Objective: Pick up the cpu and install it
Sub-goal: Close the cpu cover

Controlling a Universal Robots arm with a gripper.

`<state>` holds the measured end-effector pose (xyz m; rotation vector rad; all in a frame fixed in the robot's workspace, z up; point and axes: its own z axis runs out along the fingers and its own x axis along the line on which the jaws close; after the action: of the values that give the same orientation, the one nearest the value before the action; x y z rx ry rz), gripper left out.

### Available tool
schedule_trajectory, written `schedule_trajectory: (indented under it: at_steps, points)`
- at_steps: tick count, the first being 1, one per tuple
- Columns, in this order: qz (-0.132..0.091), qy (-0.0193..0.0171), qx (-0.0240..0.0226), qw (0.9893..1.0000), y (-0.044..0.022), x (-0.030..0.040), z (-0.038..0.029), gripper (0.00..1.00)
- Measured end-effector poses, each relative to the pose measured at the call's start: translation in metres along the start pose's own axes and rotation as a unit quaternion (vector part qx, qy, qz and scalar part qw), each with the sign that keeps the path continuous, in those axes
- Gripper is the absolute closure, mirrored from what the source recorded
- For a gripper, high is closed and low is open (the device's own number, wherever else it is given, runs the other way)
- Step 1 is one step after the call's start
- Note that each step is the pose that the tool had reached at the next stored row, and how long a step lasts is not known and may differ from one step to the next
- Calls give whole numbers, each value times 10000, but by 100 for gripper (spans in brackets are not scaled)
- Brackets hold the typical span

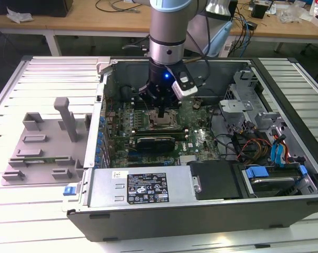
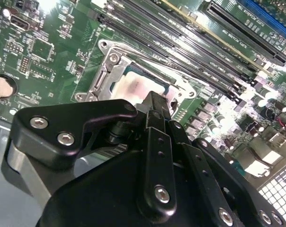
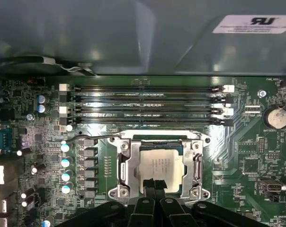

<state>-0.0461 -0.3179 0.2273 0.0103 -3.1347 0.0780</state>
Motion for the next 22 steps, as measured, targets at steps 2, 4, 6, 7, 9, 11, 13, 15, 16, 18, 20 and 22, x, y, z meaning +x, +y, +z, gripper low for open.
schedule_trajectory:
  at_steps: [2, 4, 6, 7, 9, 11, 13, 15, 16, 18, 20, 22]
  points:
    - [-3, 0, 0, 10000, 0, 38, 0, 89]
    - [-4, 0, 0, 10000, 0, 61, 0, 89]
    - [-5, 0, 0, 10000, 0, 81, 0, 89]
    - [-6, -1, 0, 10000, 1, 97, 2, 89]
    - [-8, 0, 1, 10000, 1, 119, 10, 89]
    - [-9, 0, 0, 10000, 2, 141, 32, 89]
    - [-15, -1, 0, 10000, 3, 159, 51, 89]
    - [-72, -4, 0, 10000, 5, 163, 63, 89]
    - [-135, -7, 1, 9999, 5, 164, 70, 89]
    - [-270, -13, 2, 9996, 5, 168, 77, 89]
    - [-279, -14, 0, 9996, 6, 174, 81, 89]
    - [-280, -14, 0, 9996, 33, 189, 102, 89]
